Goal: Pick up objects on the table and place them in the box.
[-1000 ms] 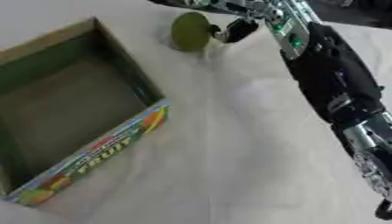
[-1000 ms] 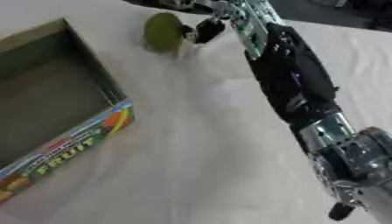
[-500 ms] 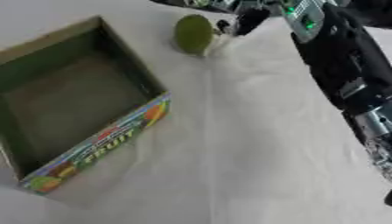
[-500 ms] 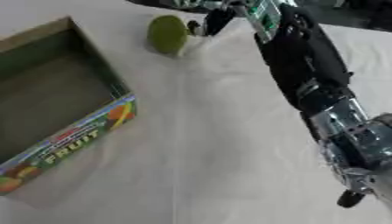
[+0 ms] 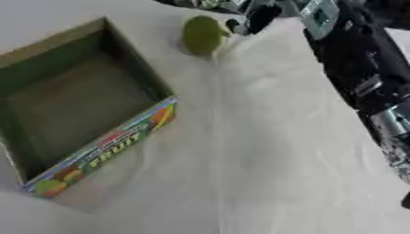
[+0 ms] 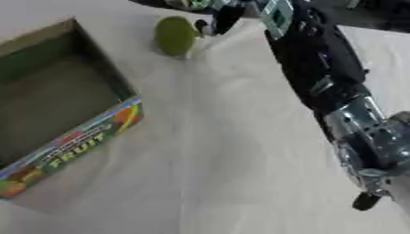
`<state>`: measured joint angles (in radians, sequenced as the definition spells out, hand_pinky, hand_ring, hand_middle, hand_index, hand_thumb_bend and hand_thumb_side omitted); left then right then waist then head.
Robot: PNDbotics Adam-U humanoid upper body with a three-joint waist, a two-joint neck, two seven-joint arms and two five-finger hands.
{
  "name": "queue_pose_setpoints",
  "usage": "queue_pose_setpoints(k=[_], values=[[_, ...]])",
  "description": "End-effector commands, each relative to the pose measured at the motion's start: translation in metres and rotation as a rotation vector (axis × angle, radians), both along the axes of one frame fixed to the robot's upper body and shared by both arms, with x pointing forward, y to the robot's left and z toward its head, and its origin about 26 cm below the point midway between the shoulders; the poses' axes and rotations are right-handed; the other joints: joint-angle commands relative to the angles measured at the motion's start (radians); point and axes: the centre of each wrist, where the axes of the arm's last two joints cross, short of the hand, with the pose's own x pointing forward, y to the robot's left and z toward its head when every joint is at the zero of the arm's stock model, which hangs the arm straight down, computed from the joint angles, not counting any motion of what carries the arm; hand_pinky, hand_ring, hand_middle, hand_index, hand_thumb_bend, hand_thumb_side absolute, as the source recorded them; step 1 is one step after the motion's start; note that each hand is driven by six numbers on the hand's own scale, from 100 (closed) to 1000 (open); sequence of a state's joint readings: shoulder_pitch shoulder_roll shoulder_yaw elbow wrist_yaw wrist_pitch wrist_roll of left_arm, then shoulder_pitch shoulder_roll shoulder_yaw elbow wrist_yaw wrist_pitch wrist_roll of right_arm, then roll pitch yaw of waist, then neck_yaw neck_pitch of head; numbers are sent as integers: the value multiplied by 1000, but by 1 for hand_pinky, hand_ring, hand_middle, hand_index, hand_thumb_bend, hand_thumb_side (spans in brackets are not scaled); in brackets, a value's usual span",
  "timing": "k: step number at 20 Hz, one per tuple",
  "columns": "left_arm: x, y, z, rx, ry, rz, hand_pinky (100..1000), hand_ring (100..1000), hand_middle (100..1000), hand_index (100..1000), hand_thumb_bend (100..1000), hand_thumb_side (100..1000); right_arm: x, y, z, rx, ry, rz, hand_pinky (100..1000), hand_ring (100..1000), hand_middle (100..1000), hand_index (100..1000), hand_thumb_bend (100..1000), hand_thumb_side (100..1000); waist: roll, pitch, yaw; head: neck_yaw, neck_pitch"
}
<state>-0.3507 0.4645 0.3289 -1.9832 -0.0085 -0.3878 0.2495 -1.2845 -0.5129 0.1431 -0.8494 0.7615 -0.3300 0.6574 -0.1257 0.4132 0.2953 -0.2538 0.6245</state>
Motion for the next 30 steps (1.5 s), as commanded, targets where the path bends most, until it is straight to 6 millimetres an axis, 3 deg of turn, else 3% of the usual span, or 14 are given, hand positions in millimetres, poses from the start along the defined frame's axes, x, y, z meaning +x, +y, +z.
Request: queue_pose_setpoints(k=[1, 22, 30], values=[[-4, 1, 12, 31, -32, 6, 580, 662, 632, 738, 100, 567, -2, -1, 12, 8, -33, -5, 958, 915, 942, 1000, 100, 178, 7, -19, 4, -9, -5], [-3, 0, 14, 28, -41, -4, 576, 661, 636, 738, 100, 568, 1, -3, 1, 52, -66, -41, 964, 913, 940, 1000, 100, 179, -12, 24, 39, -35, -52], [-3, -1, 15, 28, -44, -8, 575, 661, 637, 738, 100, 568, 4, -2, -6, 10, -37, -39, 965, 915, 941, 1000, 100, 216, -18, 37, 48, -39, -57]])
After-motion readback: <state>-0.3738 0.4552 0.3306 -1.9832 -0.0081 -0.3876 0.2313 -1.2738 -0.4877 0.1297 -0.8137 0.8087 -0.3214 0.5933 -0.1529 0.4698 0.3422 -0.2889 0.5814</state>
